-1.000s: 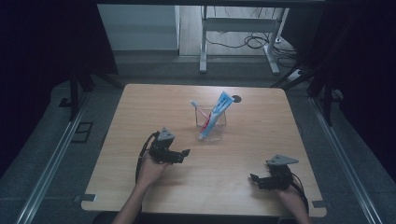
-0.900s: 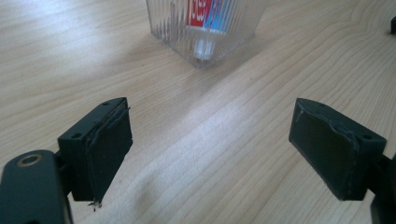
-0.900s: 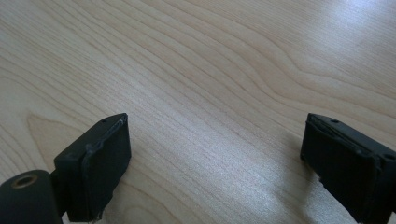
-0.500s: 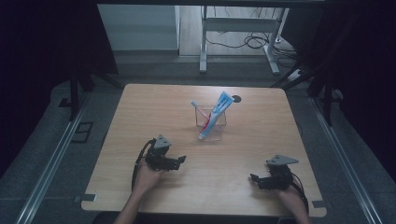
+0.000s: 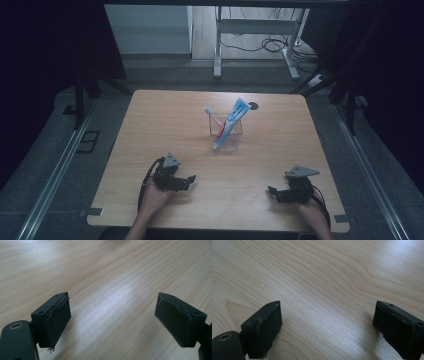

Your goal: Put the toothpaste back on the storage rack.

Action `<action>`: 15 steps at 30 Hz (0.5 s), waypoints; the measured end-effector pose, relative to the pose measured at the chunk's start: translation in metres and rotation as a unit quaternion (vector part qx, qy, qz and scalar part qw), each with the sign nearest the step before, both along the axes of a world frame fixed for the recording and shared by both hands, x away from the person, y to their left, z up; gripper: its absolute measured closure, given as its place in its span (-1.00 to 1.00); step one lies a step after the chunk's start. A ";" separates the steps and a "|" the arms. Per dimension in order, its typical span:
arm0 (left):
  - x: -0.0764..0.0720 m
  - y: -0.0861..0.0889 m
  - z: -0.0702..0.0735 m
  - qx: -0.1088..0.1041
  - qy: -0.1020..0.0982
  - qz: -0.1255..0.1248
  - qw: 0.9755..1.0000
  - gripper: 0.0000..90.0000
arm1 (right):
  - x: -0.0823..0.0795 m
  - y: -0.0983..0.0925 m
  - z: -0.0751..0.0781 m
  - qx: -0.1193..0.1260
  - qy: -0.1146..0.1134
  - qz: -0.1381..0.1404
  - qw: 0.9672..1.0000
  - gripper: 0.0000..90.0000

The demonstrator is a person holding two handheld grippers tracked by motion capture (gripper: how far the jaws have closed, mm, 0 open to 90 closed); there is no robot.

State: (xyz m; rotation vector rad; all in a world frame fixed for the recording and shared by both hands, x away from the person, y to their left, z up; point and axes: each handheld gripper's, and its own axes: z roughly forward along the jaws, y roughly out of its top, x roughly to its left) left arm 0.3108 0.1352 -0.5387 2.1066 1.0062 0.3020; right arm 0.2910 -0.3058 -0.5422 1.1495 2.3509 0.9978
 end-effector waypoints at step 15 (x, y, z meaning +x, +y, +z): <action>-0.013 -0.004 -0.005 0.047 -0.003 -0.005 0.999 -0.70 | 0.000 0.000 0.000 0.000 -0.001 0.000 1.000 -0.81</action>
